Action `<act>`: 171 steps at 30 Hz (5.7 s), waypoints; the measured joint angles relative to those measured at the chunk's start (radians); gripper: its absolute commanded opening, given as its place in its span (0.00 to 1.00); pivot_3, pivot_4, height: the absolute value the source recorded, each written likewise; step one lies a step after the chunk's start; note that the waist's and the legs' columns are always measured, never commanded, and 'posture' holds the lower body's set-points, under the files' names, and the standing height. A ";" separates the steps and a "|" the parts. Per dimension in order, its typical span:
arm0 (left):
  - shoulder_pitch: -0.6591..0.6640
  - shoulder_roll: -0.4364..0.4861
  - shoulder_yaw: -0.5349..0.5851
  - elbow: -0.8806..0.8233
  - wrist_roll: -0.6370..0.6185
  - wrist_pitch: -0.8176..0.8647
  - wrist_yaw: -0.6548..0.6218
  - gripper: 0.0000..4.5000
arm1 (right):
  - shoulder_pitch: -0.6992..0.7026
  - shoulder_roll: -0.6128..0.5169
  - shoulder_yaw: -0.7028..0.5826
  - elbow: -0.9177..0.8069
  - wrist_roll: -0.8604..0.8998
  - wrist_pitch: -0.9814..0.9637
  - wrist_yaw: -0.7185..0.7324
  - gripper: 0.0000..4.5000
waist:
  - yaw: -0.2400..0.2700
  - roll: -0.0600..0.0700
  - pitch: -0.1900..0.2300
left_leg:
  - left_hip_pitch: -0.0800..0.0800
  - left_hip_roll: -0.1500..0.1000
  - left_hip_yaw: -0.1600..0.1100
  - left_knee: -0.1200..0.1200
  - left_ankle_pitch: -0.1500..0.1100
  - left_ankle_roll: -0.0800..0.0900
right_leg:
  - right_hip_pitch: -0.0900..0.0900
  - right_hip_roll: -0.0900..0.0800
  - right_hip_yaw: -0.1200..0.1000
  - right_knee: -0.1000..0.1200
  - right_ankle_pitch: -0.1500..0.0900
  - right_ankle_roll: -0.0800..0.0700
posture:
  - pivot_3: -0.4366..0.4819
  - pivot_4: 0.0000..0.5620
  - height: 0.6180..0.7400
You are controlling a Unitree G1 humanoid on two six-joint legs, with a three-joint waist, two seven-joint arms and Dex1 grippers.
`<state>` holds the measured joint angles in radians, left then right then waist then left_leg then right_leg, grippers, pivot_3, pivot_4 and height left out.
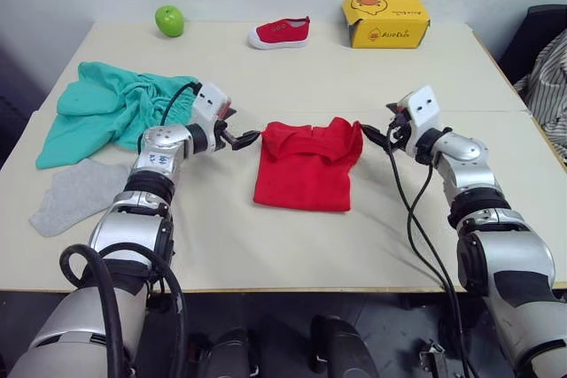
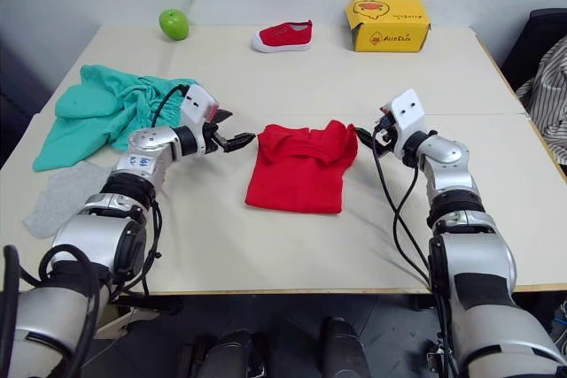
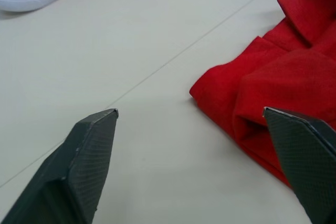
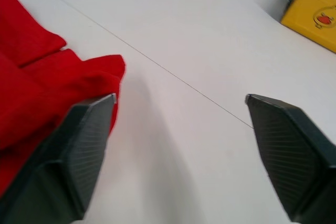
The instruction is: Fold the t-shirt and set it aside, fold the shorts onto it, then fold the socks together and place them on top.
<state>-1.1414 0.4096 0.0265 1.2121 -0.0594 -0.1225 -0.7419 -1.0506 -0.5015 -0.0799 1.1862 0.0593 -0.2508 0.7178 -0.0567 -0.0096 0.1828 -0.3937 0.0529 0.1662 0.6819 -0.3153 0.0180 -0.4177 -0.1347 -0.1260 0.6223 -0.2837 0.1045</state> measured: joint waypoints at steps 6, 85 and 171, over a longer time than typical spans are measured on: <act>0.177 0.075 0.010 -0.152 -0.031 -0.210 -0.270 1.00 | 0.083 -0.041 -0.091 -0.098 0.127 -0.012 0.214 1.00 | -0.002 0.000 0.000 | 0.002 0.000 0.002 -0.001 0.000 0.000 | 0.000 0.001 0.002 0.000 0.000 0.000 | 0.48 0.27 1.00; 0.789 0.200 -0.258 -1.140 -0.087 -0.043 -0.429 0.00 | 0.705 -0.139 0.246 -1.083 0.213 0.146 0.537 0.00 | 0.051 0.000 -0.001 | 0.007 0.001 -0.003 0.002 -0.004 0.002 | 0.001 0.000 0.005 0.000 -0.001 -0.002 | 0.48 0.27 1.00; 0.539 -0.088 -0.182 -0.761 0.068 0.113 0.112 0.00 | 0.567 0.181 0.192 -0.774 0.101 0.130 0.091 0.00 | 0.029 0.001 -0.005 | 0.017 0.010 0.004 0.000 -0.006 0.000 | 0.005 0.002 0.012 0.004 -0.001 -0.003 | 0.48 0.27 1.00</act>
<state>-0.6029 0.3217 -0.1558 0.4506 0.0088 -0.0092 -0.6295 -0.4839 -0.3204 0.1120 0.4126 0.1603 -0.1213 0.8083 -0.0278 -0.0091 0.1775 -0.3771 0.0629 0.1704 0.6822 -0.3211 0.0184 -0.4122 -0.1325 -0.1140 0.6258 -0.2844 0.1017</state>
